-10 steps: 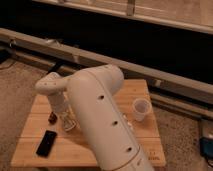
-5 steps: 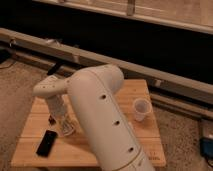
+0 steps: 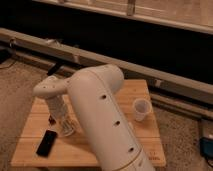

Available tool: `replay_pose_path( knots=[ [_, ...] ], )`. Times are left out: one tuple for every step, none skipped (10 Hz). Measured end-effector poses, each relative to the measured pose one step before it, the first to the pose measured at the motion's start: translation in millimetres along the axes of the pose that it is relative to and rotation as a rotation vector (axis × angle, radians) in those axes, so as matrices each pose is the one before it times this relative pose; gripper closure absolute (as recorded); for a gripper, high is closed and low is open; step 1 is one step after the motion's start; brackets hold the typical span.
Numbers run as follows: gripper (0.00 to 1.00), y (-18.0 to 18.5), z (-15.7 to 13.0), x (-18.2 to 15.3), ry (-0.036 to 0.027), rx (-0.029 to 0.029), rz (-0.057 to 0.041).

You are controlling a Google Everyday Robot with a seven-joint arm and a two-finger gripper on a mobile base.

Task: Wipe the white sponge on the table

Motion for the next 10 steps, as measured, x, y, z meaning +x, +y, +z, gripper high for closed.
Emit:
replay_pose_path(
  knots=[
    [0.83,0.2,0.45,0.66,0.00195,0.00067,-0.00074],
    [0.83,1.3,1.98,4.4,0.01055,-0.00022,0.00027],
    [0.83,0.22,1.58,4.25,0.00855,-0.00312,0.00273],
    [0.83,-0.2,-0.06,0.07,0.00001,-0.00013,0.0003],
    [0.83,0.57,-0.16,-0.32,-0.00004,0.00175,-0.00161],
    [0.83,-0.44,0.38,1.19,0.00109,-0.00019,0.00189],
    [0.83,-1.81,1.97,6.22,0.0101,-0.00205,0.01424],
    [0.83,-4.84,2.99,10.21,0.00952,-0.00116,0.0208],
    [0.83,-10.99,4.71,17.36,0.0086,0.00072,0.03124],
    [0.83,-9.02,3.78,12.55,0.00551,0.00115,0.02105]
  ],
)
